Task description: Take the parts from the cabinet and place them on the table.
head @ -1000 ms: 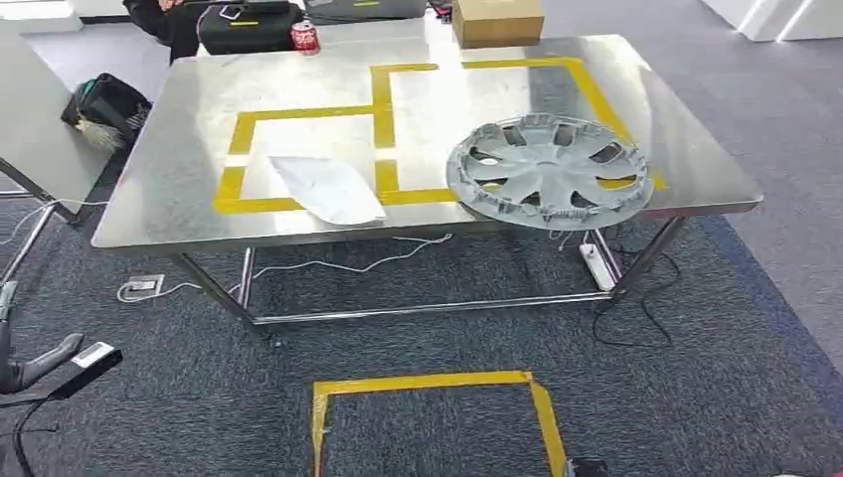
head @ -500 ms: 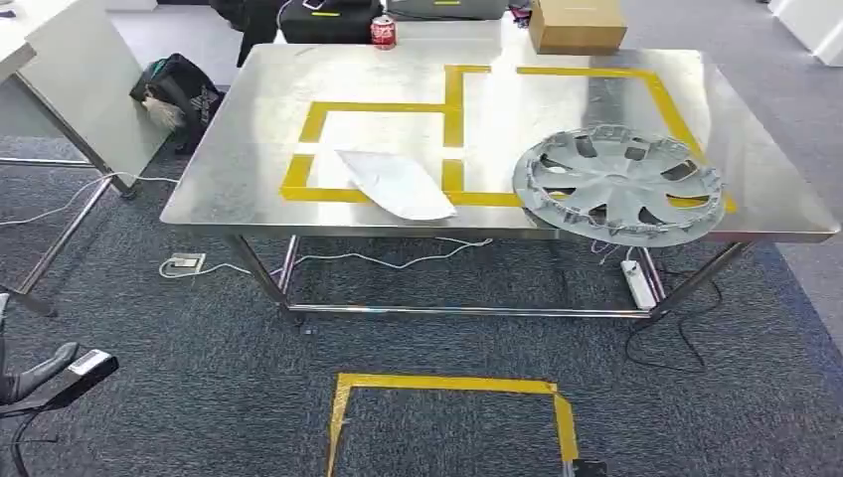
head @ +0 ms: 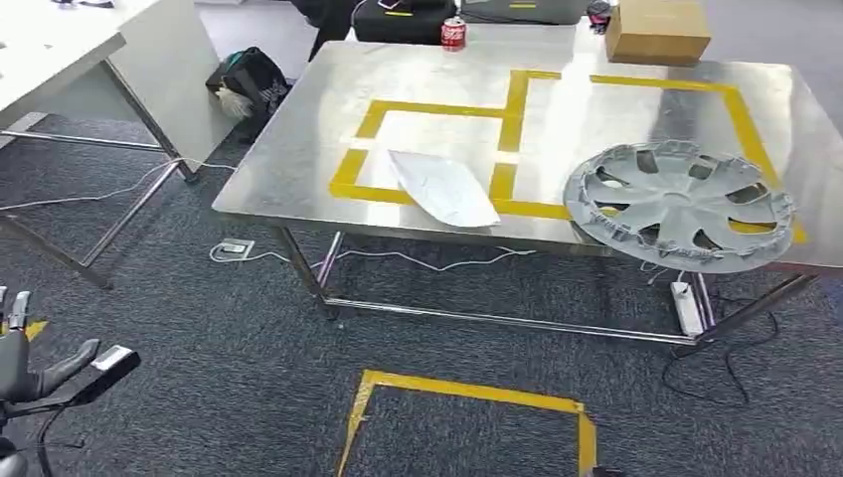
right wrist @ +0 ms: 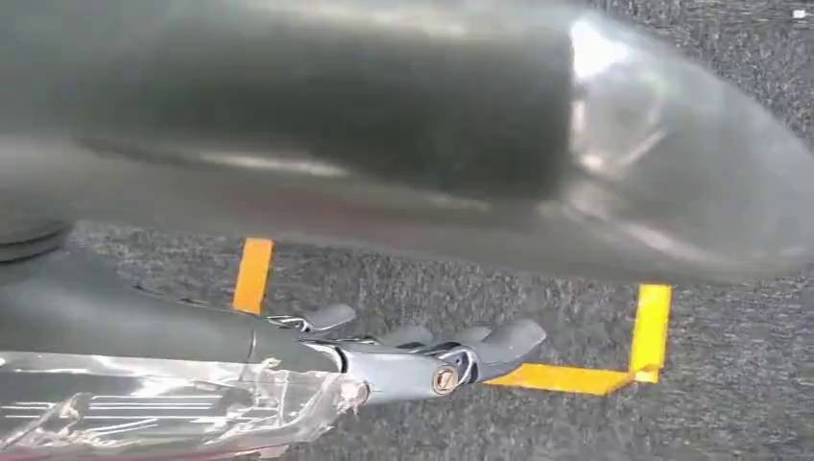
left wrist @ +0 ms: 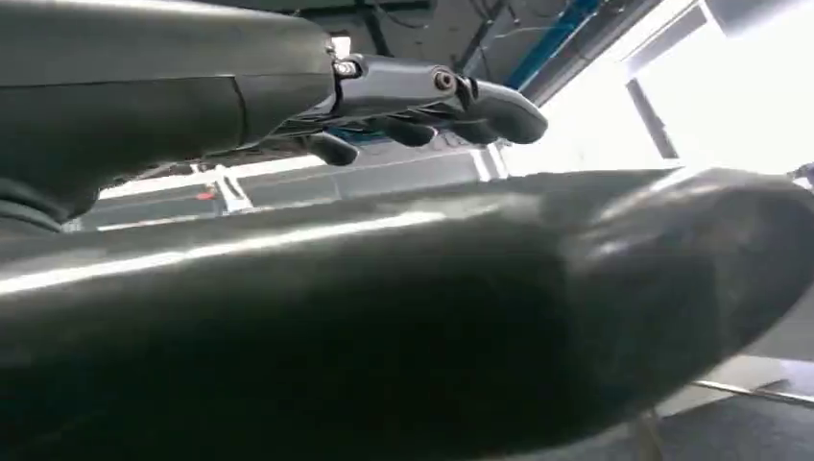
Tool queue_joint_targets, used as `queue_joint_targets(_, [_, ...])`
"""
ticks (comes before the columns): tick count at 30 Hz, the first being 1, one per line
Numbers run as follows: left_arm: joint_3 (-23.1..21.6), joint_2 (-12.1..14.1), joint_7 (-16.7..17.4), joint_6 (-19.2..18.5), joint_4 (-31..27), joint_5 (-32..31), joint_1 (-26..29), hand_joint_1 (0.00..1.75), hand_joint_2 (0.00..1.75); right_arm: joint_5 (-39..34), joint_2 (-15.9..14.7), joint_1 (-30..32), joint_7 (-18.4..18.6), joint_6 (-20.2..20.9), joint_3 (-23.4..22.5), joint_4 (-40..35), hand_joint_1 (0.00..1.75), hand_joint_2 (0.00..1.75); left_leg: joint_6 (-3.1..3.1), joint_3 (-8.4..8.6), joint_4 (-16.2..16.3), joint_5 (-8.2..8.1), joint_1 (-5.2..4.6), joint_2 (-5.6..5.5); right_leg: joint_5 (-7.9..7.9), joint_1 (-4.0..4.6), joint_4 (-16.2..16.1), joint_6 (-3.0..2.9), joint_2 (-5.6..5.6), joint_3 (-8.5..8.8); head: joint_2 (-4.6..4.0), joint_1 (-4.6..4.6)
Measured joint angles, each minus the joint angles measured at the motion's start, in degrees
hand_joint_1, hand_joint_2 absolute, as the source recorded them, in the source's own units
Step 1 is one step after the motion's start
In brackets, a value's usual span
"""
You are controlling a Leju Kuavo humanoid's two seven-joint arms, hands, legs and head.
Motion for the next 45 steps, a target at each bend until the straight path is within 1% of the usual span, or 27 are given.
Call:
queue_joint_targets(2, [-0.5, 0.4, 0.2, 0.0, -0.2, 0.0, -0.5, 0.0, 0.0, 0.0, 0.0, 0.4, 0.0, 0.0, 0.1, -0.8, 0.0, 0.0, -0.53, -2.96, 6.1, -4.03, -0.26, 3.78, 0.07, -0.02, -0.2, -0.47, -1.05, 0.01, 0.0, -0.55])
queue_joint_targets(5, [-1.5, 0.4, 0.3, -0.2, -0.2, 0.0, -0.3, 0.0, 0.0, 0.0, -0.1, 0.9, 0.3, 0.0, 0.1, -1.3, 0.0, 0.0, -0.99, -8.49, 17.8, -8.34, -0.09, 4.62, -0.06, 0.07, -0.2, -0.67, -2.87, -0.08, 0.0, -0.55])
queue_joint_targets(6, [-1.7, 0.4, 0.3, -0.2, -0.2, 0.0, -0.3, 0.0, 0.0, 0.0, -0.1, 0.9, 0.3, 0.0, 0.1, -1.4, 0.0, 0.0, -1.06, -8.05, 17.1, -7.12, -0.04, 4.66, -0.1, 0.07, -0.2, -0.61, -3.45, -0.03, 0.0, -0.57])
queue_joint_targets(8, [-1.9, 0.6, 0.5, -0.3, -0.2, 0.0, -0.3, 0.0, 0.0, 0.0, -0.1, 0.9, 0.4, 0.0, 0.2, -1.7, 0.0, 0.0, -1.04, -3.72, 9.0, -2.44, 0.02, 5.38, -0.24, 0.04, -0.1, -0.46, -4.45, 0.15, 0.0, -0.57])
queue_joint_targets(9, [-2.1, 0.8, 0.7, -0.3, -0.3, 0.0, -0.3, 0.0, 0.0, 0.0, -0.1, 0.9, 0.4, 0.0, 0.2, -1.8, 0.0, 0.0, -1.03, -0.55, 3.4, -0.33, 0.01, 6.88, -0.41, 0.05, -0.1, -0.2, -4.87, 0.34, 0.0, -0.55])
queue_joint_targets(10, [-2.3, 0.9, 0.9, -0.4, -0.4, 0.0, -0.5, 0.0, 0.0, 0.0, -0.1, 1.0, 0.5, 0.1, 0.2, -2.1, 0.0, 0.0, -1.18, 1.36, -0.2, -0.33, -0.23, 9.33, -0.71, 0.66, 0.2, 0.22, -5.26, 0.32, 0.0, -0.61])
queue_joint_targets(14, [-2.9, 1.0, 1.2, -0.9, -0.5, 0.0, -0.5, 0.0, 0.0, 0.0, -0.1, 1.4, 0.8, 0.2, 0.3, -2.8, 0.0, 0.0, 0.7, 0.96, -0.5, -0.25, -0.5, 6.98, -0.96, 0.69, -0.1, 1.18, -6.97, 0.81, 0.0, -0.48])
queue_joint_targets(15, [-3.1, 1.1, 1.4, -1.0, -0.7, 0.0, -0.5, 0.0, 0.0, 0.0, -0.1, 1.6, 1.1, 0.3, 0.3, -3.2, 0.0, 0.0, 1.11, 1.03, -0.7, -0.01, -0.15, 6.5, -1.38, 0.54, 0.2, 1.65, -6.6, 0.36, 0.0, -0.5])
queue_joint_targets(16, [-3.2, 1.2, 1.6, -1.0, -0.9, 0.0, -0.6, 0.0, 0.0, 0.0, -0.1, 1.8, 1.3, 0.5, 0.3, -3.6, 0.0, 0.0, 1.4, 1.01, -0.7, -0.01, -0.03, 6.21, -2.89, 0.47, 2.0, 2.05, -4.46, -0.2, 0.0, -0.24])
queue_joint_targets(18, [-3.6, 1.3, 1.9, -1.1, -1.2, 0.0, -0.7, 0.0, 0.0, 0.0, -0.1, 2.1, 1.8, 0.9, 0.4, -4.0, 0.0, 0.0, 1.79, 0.83, -0.7, 0.08, -0.03, 5.33, -7.56, 0.38, 11.1, 2.27, -2.3, -4.33, 0.0, -0.15])
queue_joint_targets(20, [-4.1, 1.3, 2.2, -1.6, -1.2, 0.0, -0.6, 0.0, 0.0, 0.0, -0.1, 2.8, 2.1, 1.0, 0.4, -4.5, 0.0, 0.0, 1.82, 0.77, -0.7, 0.09, -0.1, 4.31, -10.06, 0.4, 18.9, 2.26, -1.87, -8.25, 0.0, -0.17])
queue_joint_targets(21, [-4.5, 1.3, 2.2, -1.9, -1.2, 0.0, -0.6, 0.0, 0.0, 0.0, -0.1, 3.1, 2.3, 1.0, 0.4, -4.7, 0.0, 0.0, 1.82, 0.82, -0.6, 0.1, -0.11, 3.76, -9.31, 0.41, 19.1, 2.19, -1.83, -8.51, 0.0, -0.15])
queue_joint_targets(23, [-4.8, 1.3, 2.3, -2.0, -1.3, 0.0, -0.7, 0.0, 0.0, 0.0, -0.1, 3.2, 2.4, 1.1, 0.4, -5.2, 0.0, 0.0, 1.79, 0.96, -0.6, 0.09, -0.04, 2.53, -4.26, 0.34, 11.6, 1.91, -1.43, -5.23, 0.0, -0.15])
queue_joint_targets(24, [-4.9, 1.3, 2.3, -2.0, -1.4, 0.0, -0.7, 0.0, 0.0, 0.0, -0.1, 3.3, 2.4, 1.1, 0.4, -5.5, 0.0, 0.0, 1.7, 1.07, -0.6, 0.09, 0.03, 2.0, -1.61, 0.2, 6.0, 1.75, -0.44, -2.54, 0.0, -0.13])
queue_joint_targets(25, [-5.0, 1.3, 2.3, -2.0, -1.6, 0.0, -0.8, 0.0, 0.0, 0.0, -0.1, 3.4, 2.5, 1.1, 0.4, -5.7, 0.0, 0.0, 1.5, 1.05, -0.6, 0.06, 0.06, 1.58, -0.52, -0.1, 1.8, 1.75, 2.08, -0.6, 0.0, -0.13])
queue_joint_targets(26, [-5.1, 1.4, 2.3, -2.0, -1.7, 0.0, -1.0, 0.0, 0.0, 0.0, -0.1, 3.4, 2.5, 1.1, 0.4, -5.8, 0.0, 0.0, 1.09, 0.7, -0.1, -0.02, -0.31, 0.96, -1.17, -0.35, 0.3, 1.66, 2.66, 0.04, 0.0, -0.2])
queue_joint_targets(30, [-5.8, 1.6, 2.5, -2.1, -1.9, 0.0, -1.0, 0.0, 0.0, 0.0, -0.1, 3.7, 2.6, 1.1, 0.4, -6.5, 0.0, 0.0, -0.4, 0.02, -0.5, 0.65, 0.21, -0.84, -0.6, -0.31, 0.3, 0.41, 0.66, 0.1, 0.0, -0.2])
queue_joint_targets(32, [-5.9, 1.7, 2.6, -2.1, -1.9, 0.0, -1.2, 0.0, 0.0, 0.0, -0.1, 3.7, 2.6, 1.1, 0.4, -6.8, 0.0, 0.0, -0.66, -1.34, 2.5, -1.83, -0.12, 3.29, -0.4, -0.26, 0.1, -0.3, -0.27, 0.25, 0.0, -0.59])
queue_joint_targets(33, [-5.9, 1.7, 2.7, -2.1, -2.0, 0.0, -1.5, 0.0, 0.0, 0.0, -0.1, 3.8, 2.6, 1.1, 0.4, -6.9, 0.0, 0.0, -0.96, -3.72, 7.6, -4.6, -0.07, 4.36, -0.38, -0.17, 0.1, -0.38, -1.01, 0.15, 0.0, -0.61])
queue_joint_targets(35, [-6.2, 1.7, 2.8, -2.1, -2.0, 0.0, -1.3, 0.0, 0.0, 0.0, -0.1, 3.9, 2.6, 1.1, 0.4, -6.9, 0.0, 0.0, -1.22, -7.89, 16.6, -8.16, -0.01, 4.66, -0.44, -0.08, 0.1, -0.49, -2.27, 0.01, 0.0, -0.63])
queue_joint_targets(36, [-6.4, 1.7, 2.8, -2.1, -2.0, 0.0, -1.3, 0.0, 0.0, 0.0, -0.1, 3.9, 2.6, 1.1, 0.4, -6.9, 0.0, 0.0, -1.27, -8.56, 18.0, -8.21, -0.01, 4.66, -0.44, -0.07, 0.1, -0.49, -2.83, 0.0, 0.0, -0.63])
queue_joint_targets(37, [-6.5, 1.7, 2.8, -2.1, -2.0, 0.0, -1.3, 0.0, 0.0, 0.0, -0.1, 3.9, 2.6, 1.1, 0.4, -6.9, 0.0, 0.0, -1.28, -7.96, 17.0, -7.02, -0.01, 4.68, -0.46, -0.07, 0.1, -0.48, -3.36, 0.03, 0.0, -0.61])
queue_joint_targets(39, [-6.7, 1.7, 2.8, -2.2, -2.0, 0.0, -1.3, 0.0, 0.0, 0.0, -0.1, 3.8, 2.7, 1.2, 0.4, -7.0, 0.0, 0.0, -1.22, -3.07, 8.0, -2.05, 0.0, 5.38, -0.58, -0.11, 0.2, -0.31, -4.43, 0.23, 0.0, -0.63])
queue_joint_targets(40, [-6.7, 1.8, 2.8, -2.2, -2.0, 0.0, -1.3, 0.0, 0.0, 0.0, -0.1, 3.8, 2.7, 1.2, 0.4, -7.0, 0.0, 0.0, -1.18, -0.04, 2.8, -0.12, 0.0, 6.91, -0.76, -0.09, 0.2, -0.03, -4.84, 0.39, 0.0, -0.63])
queue_joint_targets(41, [-6.7, 1.8, 2.9, -2.3, -2.0, 0.0, -1.5, 0.0, 0.0, 0.0, -0.1, 3.8, 2.7, 1.2, 0.4, -7.0, 0.0, 0.0, -1.33, 1.37, -0.1, -0.58, -0.3, 9.21, -1.06, 0.55, 0.6, 0.4, -5.2, 0.29, 0.0, -0.68])
queue_joint_targets(42, [-6.8, 1.8, 2.9, -2.4, -2.1, 0.0, -1.7, 0.0, 0.0, 0.0, -0.1, 3.9, 2.7, 1.2, 0.4, -7.1, 0.0, 0.0, -0.26, 1.27, -0.2, -0.44, -0.28, 8.24, -1.28, 0.63, 0.8, 0.65, -5.34, -0.02, 0.0, -0.72])
queue_joint_targets(45, [-6.9, 1.8, 2.9, -2.4, -2.1, 0.0, -1.4, 0.0, 0.0, 0.0, -0.1, 3.8, 2.7, 1.2, 0.4, -7.3, 0.0, 0.0, 0.79, 0.97, -0.3, -0.41, -0.41, 6.93, -1.32, 0.59, 0.3, 1.26, -6.72, 0.78, 0.0, -0.52])
